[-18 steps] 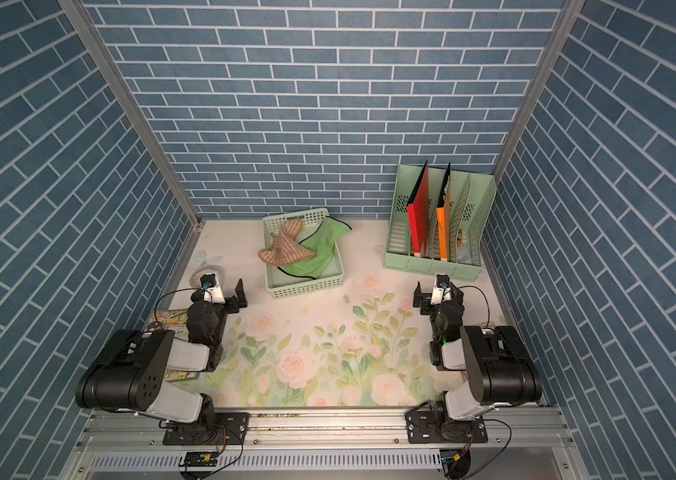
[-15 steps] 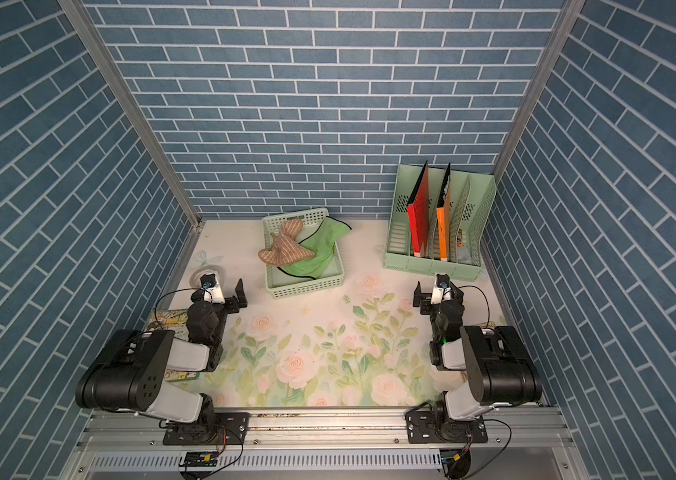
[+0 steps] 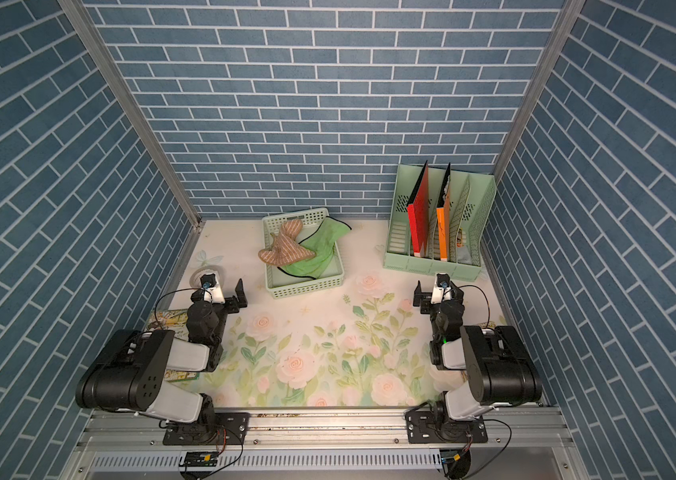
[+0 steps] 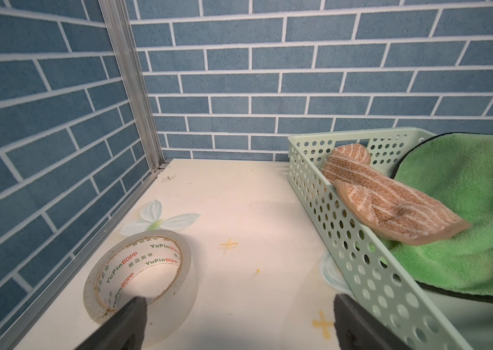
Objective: Fold the square dishcloth
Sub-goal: Pick up the cleaning item from the bin.
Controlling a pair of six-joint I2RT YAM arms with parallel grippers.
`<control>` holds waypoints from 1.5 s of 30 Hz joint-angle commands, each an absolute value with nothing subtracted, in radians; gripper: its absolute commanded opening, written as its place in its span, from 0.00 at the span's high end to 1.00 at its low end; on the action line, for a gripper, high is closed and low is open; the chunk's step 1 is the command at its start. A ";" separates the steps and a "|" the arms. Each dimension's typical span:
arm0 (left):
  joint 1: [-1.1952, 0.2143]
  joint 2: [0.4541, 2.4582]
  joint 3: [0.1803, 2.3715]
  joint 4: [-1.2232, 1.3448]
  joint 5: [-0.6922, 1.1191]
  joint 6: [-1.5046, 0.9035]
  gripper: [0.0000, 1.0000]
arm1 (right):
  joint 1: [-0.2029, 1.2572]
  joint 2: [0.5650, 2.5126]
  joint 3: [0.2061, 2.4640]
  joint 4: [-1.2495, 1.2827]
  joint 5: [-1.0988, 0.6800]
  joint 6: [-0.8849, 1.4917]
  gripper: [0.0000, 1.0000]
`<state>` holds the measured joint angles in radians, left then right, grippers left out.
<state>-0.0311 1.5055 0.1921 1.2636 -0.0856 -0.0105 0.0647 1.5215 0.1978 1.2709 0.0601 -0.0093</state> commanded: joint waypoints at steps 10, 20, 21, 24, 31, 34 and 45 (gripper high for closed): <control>-0.034 1.414 0.304 1.012 0.004 0.027 0.00 | 0.057 1.491 0.209 1.271 0.220 0.018 0.00; -0.039 1.370 0.876 0.059 0.377 0.284 0.00 | 0.101 1.062 0.420 0.635 0.131 0.272 0.00; -0.045 1.400 0.929 -0.001 0.409 0.313 0.00 | 0.099 1.034 0.429 0.610 0.057 0.332 0.00; -0.084 1.477 1.050 -0.123 0.433 0.367 0.00 | 0.089 0.968 0.476 0.518 -0.161 0.503 0.00; -0.296 1.686 1.254 -0.306 0.185 0.527 0.00 | 0.427 1.070 0.678 0.245 0.080 0.331 0.00; -0.356 1.774 1.318 -0.373 0.111 0.579 0.00 | 0.579 1.131 0.725 0.196 0.240 0.266 0.00; -0.406 1.901 1.407 -0.365 -0.058 0.625 0.19 | 0.713 1.242 0.712 0.212 0.361 0.224 0.02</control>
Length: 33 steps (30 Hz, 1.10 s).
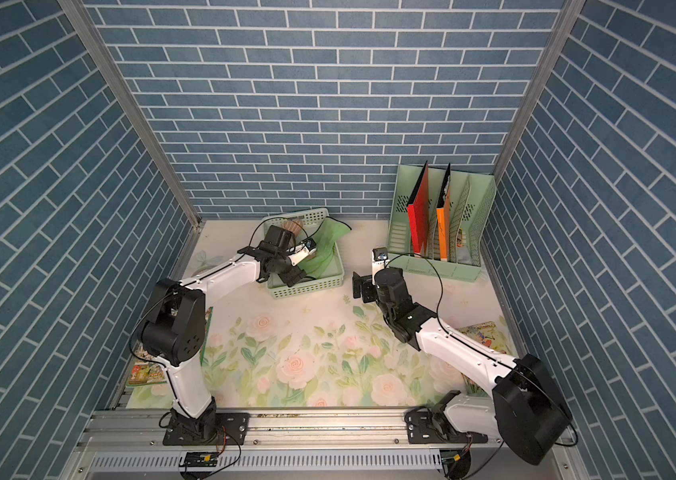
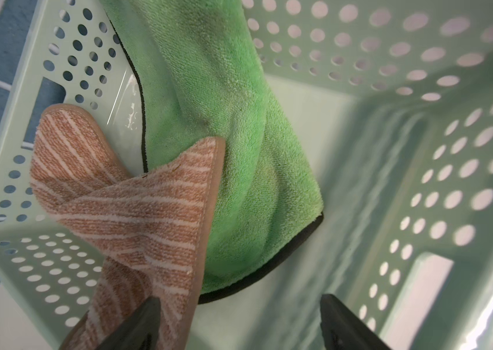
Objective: Fold the square dishcloth
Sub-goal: Pick up the cleaning item from the bin.
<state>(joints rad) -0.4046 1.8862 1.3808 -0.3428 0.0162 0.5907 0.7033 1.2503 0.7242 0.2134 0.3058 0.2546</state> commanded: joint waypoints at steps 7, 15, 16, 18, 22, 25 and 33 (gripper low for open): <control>-0.404 1.961 1.412 -0.290 -0.193 0.676 0.26 | 0.721 1.210 0.692 0.205 0.352 0.231 0.03; -0.402 2.006 1.460 -0.229 -0.302 0.716 0.72 | 0.724 1.172 0.681 0.165 0.368 0.256 0.04; -0.402 2.003 1.464 -0.226 -0.311 0.715 0.79 | 0.726 1.167 0.680 0.161 0.371 0.259 0.04; -0.402 1.983 1.468 -0.224 -0.328 0.715 0.98 | 0.727 1.153 0.675 0.154 0.374 0.263 0.04; -0.402 1.867 1.429 -0.206 -0.317 0.701 1.00 | 0.731 1.132 0.678 0.129 0.377 0.274 0.05; -0.403 1.747 1.387 -0.183 -0.312 0.686 1.00 | 0.736 1.116 0.678 0.112 0.379 0.284 0.05; -0.420 1.406 1.351 -0.305 -0.169 0.613 1.00 | 0.738 1.077 0.679 0.077 0.395 0.299 0.05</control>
<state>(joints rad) -0.4061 1.4837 1.3609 -0.2314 -0.2424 0.6601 0.7296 1.0985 0.6868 0.1158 0.3698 0.2657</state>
